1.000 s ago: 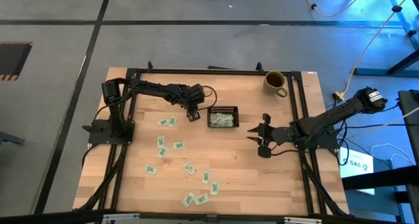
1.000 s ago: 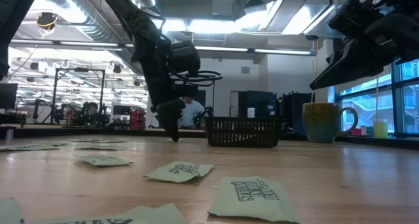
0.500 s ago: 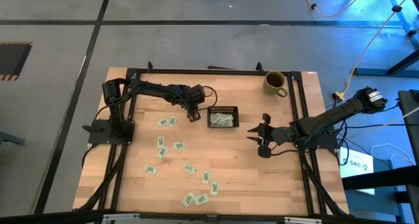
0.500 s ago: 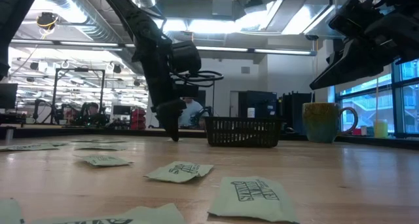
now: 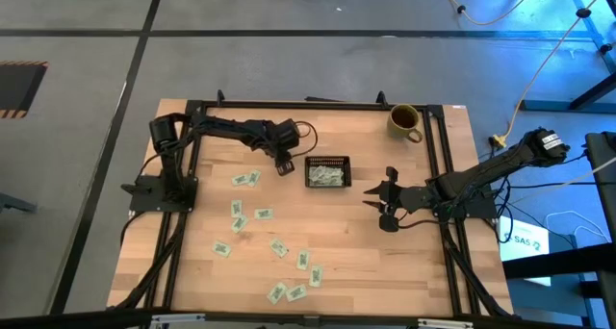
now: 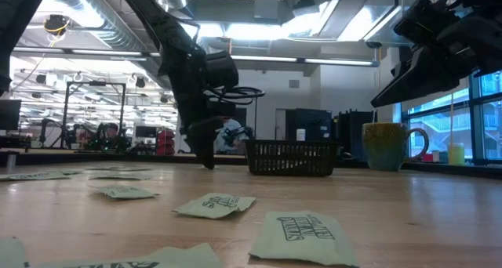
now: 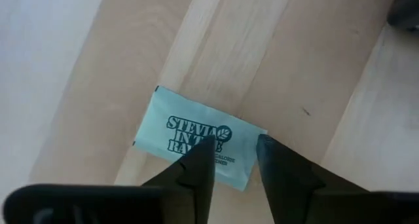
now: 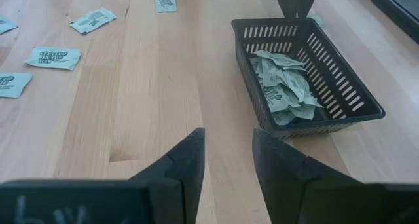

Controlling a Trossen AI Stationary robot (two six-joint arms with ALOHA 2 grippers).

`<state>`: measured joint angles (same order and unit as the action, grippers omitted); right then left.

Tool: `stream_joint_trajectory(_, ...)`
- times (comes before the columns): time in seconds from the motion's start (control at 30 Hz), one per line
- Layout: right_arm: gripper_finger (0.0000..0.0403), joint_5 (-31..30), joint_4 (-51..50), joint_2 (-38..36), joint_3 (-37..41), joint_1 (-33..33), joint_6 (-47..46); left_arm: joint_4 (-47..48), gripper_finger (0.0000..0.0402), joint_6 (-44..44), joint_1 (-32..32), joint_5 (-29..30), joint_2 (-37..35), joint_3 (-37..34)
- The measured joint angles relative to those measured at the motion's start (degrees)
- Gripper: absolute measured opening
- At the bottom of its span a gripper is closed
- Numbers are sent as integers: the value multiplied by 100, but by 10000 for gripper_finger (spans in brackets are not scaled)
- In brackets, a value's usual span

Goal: Pick and place Stevia / Truvia into bins
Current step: Put the stevia packet into the black basket

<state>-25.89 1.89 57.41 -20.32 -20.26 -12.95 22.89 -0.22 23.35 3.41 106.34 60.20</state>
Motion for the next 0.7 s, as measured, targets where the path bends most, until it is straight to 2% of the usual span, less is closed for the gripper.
stream_joint_trajectory(0.13,131,0,0,0,0,-1,0,12,84,-132,165,-342,-2,0)
stream_joint_trajectory(0.5,131,0,0,0,0,0,4,11,8,47,98,-160,-2,-2)
stream_joint_trajectory(0.7,131,0,-2,-2,0,-1,13,33,3,143,-132,-88,-98,-25)
